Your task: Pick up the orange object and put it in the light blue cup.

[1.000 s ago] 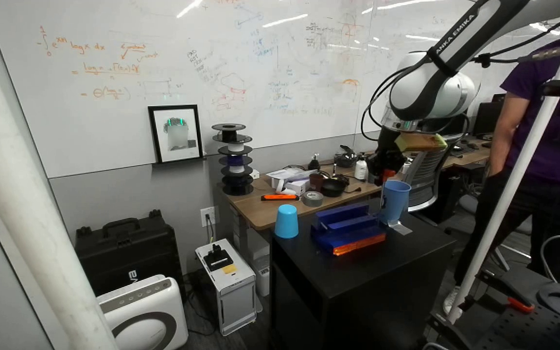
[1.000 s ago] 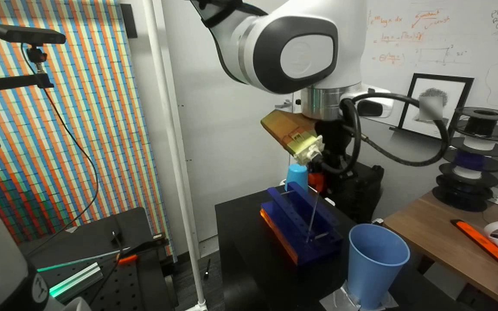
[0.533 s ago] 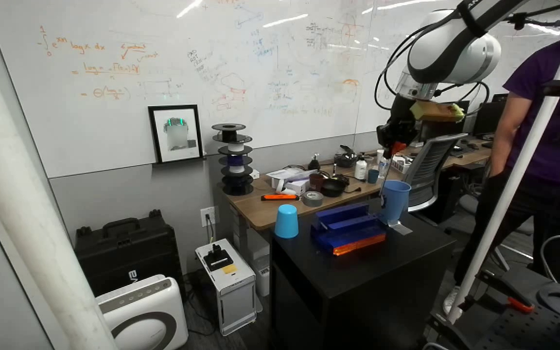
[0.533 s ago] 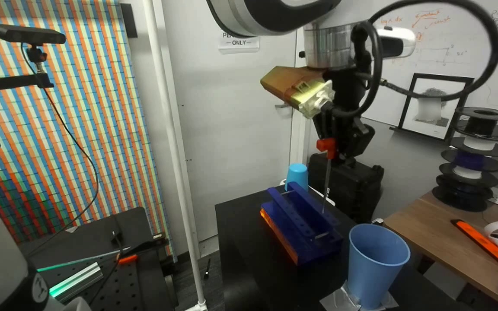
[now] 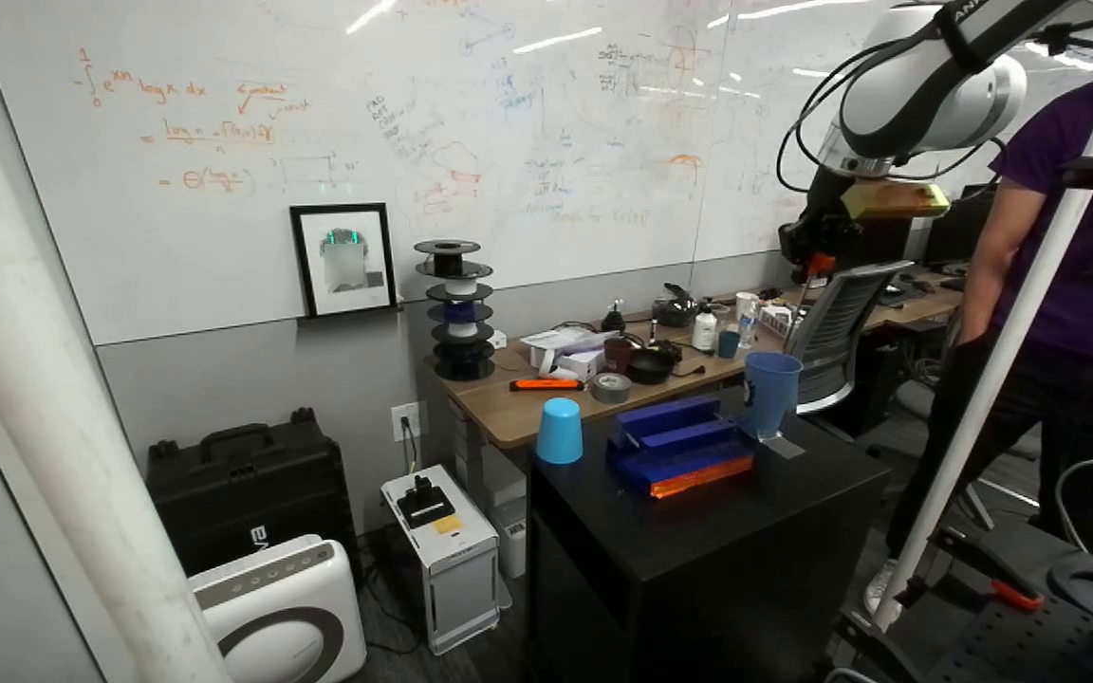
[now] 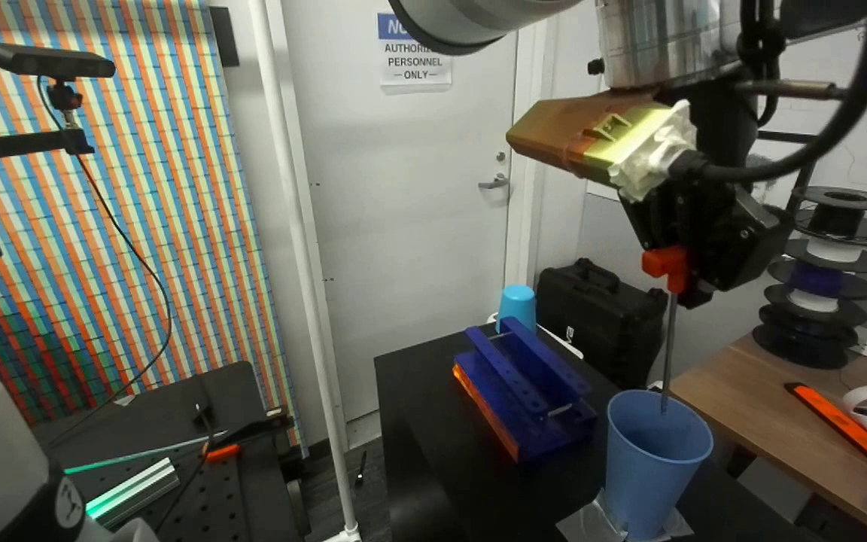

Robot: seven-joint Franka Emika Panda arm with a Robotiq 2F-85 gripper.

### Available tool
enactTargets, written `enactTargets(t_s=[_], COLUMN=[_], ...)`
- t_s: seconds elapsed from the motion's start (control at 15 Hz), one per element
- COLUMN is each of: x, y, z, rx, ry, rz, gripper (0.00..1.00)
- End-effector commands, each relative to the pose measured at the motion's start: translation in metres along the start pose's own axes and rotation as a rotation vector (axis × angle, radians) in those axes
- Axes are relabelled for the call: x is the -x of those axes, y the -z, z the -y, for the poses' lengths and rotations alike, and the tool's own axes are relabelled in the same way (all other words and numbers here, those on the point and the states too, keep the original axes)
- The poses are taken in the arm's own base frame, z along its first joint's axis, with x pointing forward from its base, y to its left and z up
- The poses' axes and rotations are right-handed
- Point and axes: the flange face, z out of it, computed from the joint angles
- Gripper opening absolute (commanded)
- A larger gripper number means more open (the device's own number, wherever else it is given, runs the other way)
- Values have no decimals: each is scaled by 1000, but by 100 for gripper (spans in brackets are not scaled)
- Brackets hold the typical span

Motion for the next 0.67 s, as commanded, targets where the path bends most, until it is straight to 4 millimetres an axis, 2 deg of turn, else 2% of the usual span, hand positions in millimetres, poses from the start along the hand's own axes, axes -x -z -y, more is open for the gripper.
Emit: enactTargets(t_s=[0.0, 0.2, 0.33, 0.4, 0.47, 0.53, 0.6], x=[-3, 8, 15, 17, 17, 18, 16], y=[-30, -69, -92, -99, -103, -103, -94], z=[7, 28, 35, 37, 36, 35, 33], rx=[-9, -27, -30, -31, -31, -33, -44], ry=[-31, -16, -10, -10, -14, -17, -25], rz=[-8, 47, 98, 119, 131, 141, 137], gripper=[9, 9, 13, 21, 22, 43, 47])
